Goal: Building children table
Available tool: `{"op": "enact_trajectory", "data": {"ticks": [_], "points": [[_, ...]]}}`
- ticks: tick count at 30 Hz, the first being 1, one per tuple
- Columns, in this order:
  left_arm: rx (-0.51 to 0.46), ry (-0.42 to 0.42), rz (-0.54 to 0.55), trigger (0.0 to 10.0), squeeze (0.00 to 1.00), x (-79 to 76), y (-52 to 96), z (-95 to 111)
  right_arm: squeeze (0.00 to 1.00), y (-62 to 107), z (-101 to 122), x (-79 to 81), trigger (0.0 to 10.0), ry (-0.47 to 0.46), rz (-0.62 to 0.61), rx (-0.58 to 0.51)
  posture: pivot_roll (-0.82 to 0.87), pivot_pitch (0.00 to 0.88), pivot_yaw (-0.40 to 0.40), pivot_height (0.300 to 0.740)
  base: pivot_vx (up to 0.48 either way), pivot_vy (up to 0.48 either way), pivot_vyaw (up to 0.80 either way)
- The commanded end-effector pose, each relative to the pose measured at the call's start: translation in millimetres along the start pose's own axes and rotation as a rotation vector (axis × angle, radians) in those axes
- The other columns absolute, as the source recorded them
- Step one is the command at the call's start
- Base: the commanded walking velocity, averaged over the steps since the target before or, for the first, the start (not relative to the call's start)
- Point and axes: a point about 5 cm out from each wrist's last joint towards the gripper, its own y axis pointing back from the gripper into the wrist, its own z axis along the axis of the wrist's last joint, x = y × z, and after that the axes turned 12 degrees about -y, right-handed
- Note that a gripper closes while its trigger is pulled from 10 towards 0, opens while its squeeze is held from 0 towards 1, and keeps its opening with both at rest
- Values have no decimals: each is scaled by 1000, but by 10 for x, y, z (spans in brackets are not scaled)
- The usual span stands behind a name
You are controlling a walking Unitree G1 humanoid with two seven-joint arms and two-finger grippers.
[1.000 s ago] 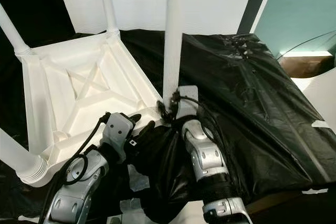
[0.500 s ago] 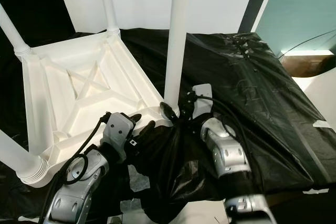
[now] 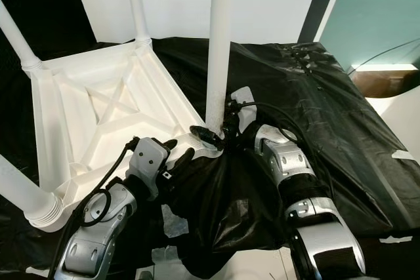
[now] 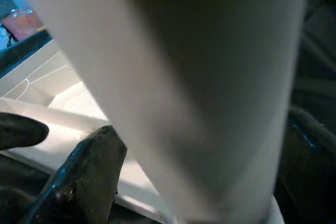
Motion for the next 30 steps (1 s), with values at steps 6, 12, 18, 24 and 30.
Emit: {"op": "enact_trajectory", "data": {"ticks": [6, 12, 18, 24, 30], "points": [[21, 1, 64, 10000, 0, 27, -2, -30, 0, -29, -9, -75, 0, 36, 33, 84, 132, 0, -62, 740, 0, 0, 0], [28, 8, 79, 10000, 0, 25, 15, -36, 0, 16, -77, -104, 0, 10, 35, 114, 134, 5, -70, 740, 0, 0, 0], [27, 9, 82, 10000, 0, 30, 17, -36, 0, 36, -121, -137, 0, 8, 10, 126, 131, 10, -72, 740, 0, 0, 0], [27, 10, 83, 10000, 0, 34, 17, -34, 0, 47, -182, -159, 4275, -9, -67, 130, 128, 14, -73, 740, 0, 0, 0], [27, 21, 71, 10000, 0, -1, 23, -32, 0, 7, -357, -75, 10000, -107, -256, 66, 118, 29, -65, 740, 0, 0, 0]]}}
